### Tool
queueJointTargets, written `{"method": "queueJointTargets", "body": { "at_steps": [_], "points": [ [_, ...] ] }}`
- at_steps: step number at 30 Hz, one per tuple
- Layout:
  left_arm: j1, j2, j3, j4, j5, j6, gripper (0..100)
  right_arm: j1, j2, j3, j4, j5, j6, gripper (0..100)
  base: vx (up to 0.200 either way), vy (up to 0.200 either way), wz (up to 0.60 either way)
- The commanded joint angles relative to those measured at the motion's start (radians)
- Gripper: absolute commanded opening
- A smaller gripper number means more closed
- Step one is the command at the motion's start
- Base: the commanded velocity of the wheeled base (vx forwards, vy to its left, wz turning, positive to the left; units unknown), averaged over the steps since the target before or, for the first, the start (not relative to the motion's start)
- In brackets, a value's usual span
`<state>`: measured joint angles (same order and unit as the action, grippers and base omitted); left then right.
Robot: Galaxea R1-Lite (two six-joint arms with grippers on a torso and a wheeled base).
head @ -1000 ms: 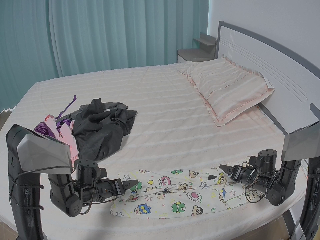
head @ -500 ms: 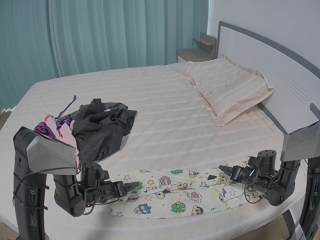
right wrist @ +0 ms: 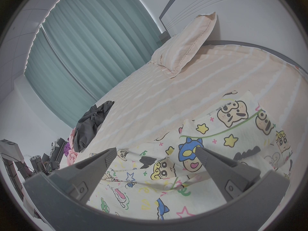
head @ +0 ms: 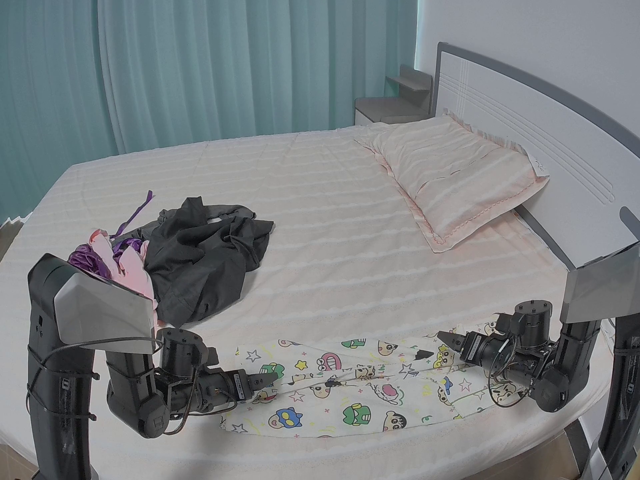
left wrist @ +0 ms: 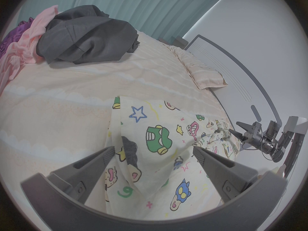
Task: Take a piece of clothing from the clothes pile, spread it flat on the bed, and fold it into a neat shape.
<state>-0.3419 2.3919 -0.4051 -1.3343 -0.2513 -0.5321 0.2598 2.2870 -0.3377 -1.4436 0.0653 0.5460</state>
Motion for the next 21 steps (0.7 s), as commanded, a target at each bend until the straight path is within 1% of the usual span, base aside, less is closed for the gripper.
{"method": "queueJointTargets", "body": {
  "at_steps": [1,11,21],
  "points": [
    [-0.002,0.0,0.009,-0.002,0.0,0.006,100,0.001,0.002,-0.001,0.0,0.001,0.0,100,0.0,0.0,0.0],
    [-0.002,0.003,-0.003,0.004,0.001,0.008,100,0.001,0.005,-0.001,0.0,0.001,0.0,100,0.0,0.0,0.0],
    [-0.005,-0.004,0.029,-0.002,0.001,0.009,100,0.001,0.005,-0.001,0.0,-0.001,0.0,100,0.0,0.0,0.0]
  ]
}}
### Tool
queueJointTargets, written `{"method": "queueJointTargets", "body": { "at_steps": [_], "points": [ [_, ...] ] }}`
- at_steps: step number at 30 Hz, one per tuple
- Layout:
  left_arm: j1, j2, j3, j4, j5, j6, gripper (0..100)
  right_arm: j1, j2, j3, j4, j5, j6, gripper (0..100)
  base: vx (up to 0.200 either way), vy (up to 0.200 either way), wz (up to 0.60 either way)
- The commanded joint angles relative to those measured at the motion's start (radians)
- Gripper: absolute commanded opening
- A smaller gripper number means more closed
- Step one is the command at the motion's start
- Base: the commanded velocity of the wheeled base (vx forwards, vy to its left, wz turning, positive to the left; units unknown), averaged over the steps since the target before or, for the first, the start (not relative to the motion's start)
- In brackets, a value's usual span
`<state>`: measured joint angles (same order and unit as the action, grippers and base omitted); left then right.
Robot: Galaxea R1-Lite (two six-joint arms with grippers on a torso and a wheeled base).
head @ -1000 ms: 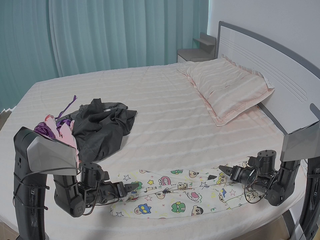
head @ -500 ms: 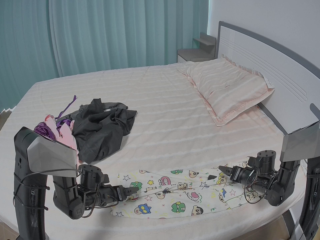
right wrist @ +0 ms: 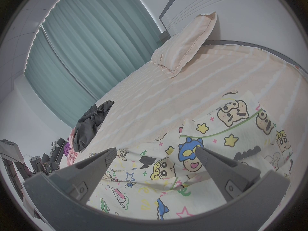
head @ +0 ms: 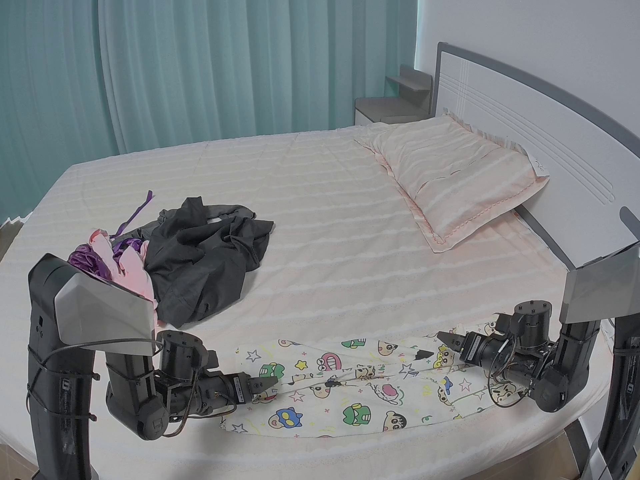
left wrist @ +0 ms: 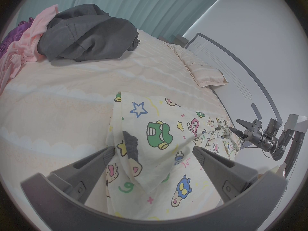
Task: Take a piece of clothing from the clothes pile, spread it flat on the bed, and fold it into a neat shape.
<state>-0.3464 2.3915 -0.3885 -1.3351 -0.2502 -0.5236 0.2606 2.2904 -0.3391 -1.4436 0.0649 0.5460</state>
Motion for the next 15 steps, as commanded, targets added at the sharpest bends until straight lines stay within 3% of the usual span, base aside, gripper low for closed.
{"method": "queueJointTargets", "body": {
  "at_steps": [1,15],
  "points": [
    [0.0,-0.003,0.013,-0.001,0.0,-0.001,100,0.0,0.001,0.0,0.0,0.001,0.0,100,0.0,0.0,0.0],
    [0.0,0.002,-0.049,0.04,0.003,-0.001,100,0.0,0.0,0.0,-0.001,0.0,0.0,100,0.0,0.0,0.0]
  ]
}}
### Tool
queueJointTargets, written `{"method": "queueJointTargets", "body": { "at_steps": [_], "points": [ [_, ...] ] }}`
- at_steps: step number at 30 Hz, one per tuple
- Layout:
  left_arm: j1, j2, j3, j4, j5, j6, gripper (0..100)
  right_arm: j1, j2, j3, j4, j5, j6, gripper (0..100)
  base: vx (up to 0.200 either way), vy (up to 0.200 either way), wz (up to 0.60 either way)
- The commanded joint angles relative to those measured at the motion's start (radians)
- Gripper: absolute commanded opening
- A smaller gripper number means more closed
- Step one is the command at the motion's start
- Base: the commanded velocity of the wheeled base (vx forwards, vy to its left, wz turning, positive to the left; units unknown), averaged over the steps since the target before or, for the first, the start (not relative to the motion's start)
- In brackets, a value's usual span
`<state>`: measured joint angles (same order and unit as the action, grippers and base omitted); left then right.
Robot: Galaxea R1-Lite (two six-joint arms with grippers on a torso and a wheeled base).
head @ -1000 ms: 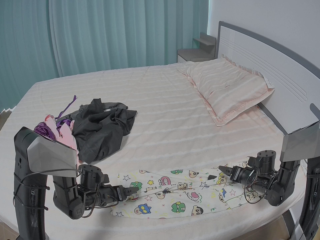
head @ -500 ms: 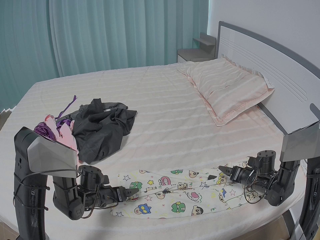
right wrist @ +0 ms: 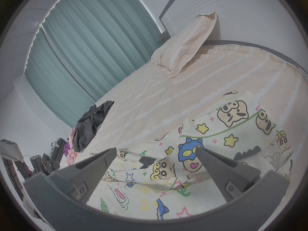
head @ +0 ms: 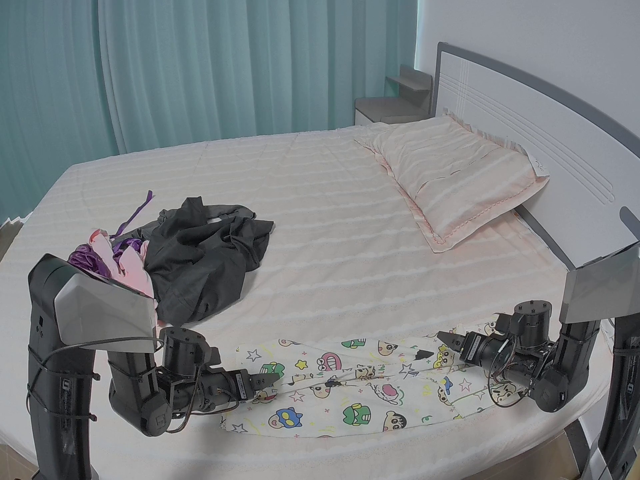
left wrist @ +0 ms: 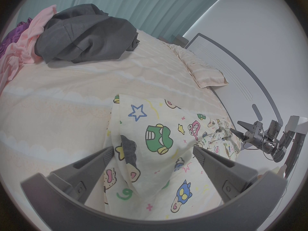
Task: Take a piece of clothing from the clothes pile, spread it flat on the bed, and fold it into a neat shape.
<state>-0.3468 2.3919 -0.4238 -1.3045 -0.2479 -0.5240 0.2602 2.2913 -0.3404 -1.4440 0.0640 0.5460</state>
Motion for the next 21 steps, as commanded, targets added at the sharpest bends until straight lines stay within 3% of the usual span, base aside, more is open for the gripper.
{"method": "queueJointTargets", "body": {
  "at_steps": [1,9,10,21],
  "points": [
    [0.0,0.0,-0.013,0.013,0.001,-0.001,100,-0.001,-0.001,0.001,-0.001,0.0,0.0,100,0.0,0.0,0.0],
    [0.0,0.003,-0.027,0.019,0.036,-0.002,100,-0.001,-0.004,0.001,-0.001,0.0,0.0,100,0.0,0.0,0.0],
    [0.0,0.003,-0.027,0.017,0.041,-0.002,0,-0.001,-0.003,0.001,-0.001,0.0,0.0,100,0.0,0.0,0.0],
    [0.019,-0.002,-0.016,0.017,0.044,-0.007,0,-0.001,-0.001,0.006,-0.021,0.0,-0.001,100,0.0,0.0,0.0]
  ]
}}
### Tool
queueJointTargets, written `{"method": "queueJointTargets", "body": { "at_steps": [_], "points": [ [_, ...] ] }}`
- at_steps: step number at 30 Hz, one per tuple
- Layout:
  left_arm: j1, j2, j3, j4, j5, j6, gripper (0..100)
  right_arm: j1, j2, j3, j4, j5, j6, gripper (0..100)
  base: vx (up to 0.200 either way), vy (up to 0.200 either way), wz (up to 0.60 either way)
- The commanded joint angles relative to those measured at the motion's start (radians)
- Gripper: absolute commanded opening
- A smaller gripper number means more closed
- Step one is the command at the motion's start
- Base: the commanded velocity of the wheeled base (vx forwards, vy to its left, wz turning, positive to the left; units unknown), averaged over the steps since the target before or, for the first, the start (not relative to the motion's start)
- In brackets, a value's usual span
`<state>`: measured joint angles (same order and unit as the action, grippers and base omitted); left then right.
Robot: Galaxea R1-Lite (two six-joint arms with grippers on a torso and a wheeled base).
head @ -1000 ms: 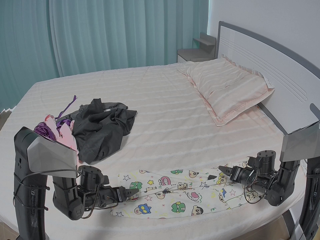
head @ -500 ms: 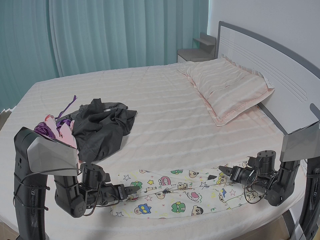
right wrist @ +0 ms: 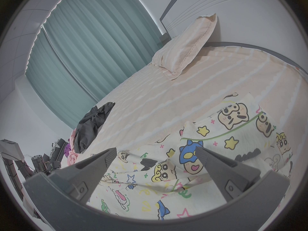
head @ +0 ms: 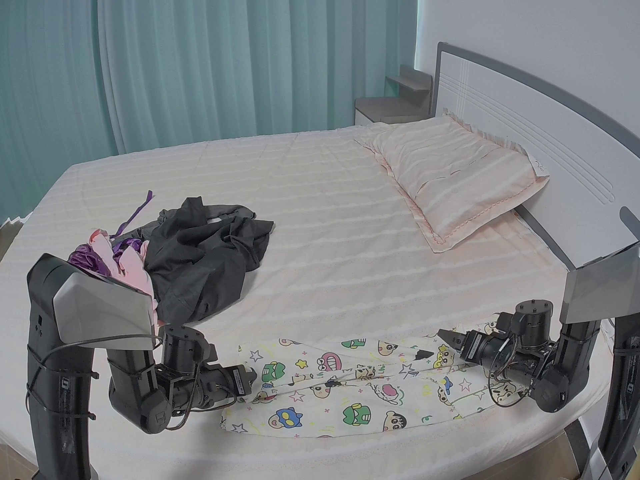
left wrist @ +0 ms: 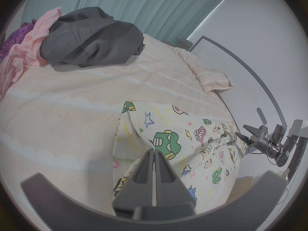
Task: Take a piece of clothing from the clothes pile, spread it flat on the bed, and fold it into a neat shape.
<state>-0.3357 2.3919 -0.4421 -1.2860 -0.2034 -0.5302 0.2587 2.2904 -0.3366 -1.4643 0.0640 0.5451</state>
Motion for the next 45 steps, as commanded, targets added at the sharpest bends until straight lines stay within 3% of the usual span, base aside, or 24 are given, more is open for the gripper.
{"method": "queueJointTargets", "body": {
  "at_steps": [1,13,21,22,45],
  "points": [
    [0.007,-0.002,0.002,-0.001,-0.001,-0.001,0,0.001,0.0,0.002,-0.001,0.0,-0.001,100,0.0,0.0,0.0],
    [0.077,-0.027,-0.01,-0.003,-0.001,0.003,0,0.002,-0.003,0.004,-0.002,0.0,-0.001,100,0.0,0.0,0.0],
    [0.08,-0.016,-0.018,-0.003,-0.001,0.003,0,0.002,0.0,0.005,-0.002,0.0,-0.001,100,0.0,0.0,0.0],
    [0.08,-0.014,-0.02,-0.004,-0.001,0.003,100,0.002,0.0,0.004,-0.001,0.0,0.001,100,0.0,0.0,0.0],
    [0.053,-0.005,-0.116,0.053,-0.01,-0.002,100,0.004,0.001,0.004,-0.002,0.0,0.001,100,0.0,0.0,0.0]
  ]
}}
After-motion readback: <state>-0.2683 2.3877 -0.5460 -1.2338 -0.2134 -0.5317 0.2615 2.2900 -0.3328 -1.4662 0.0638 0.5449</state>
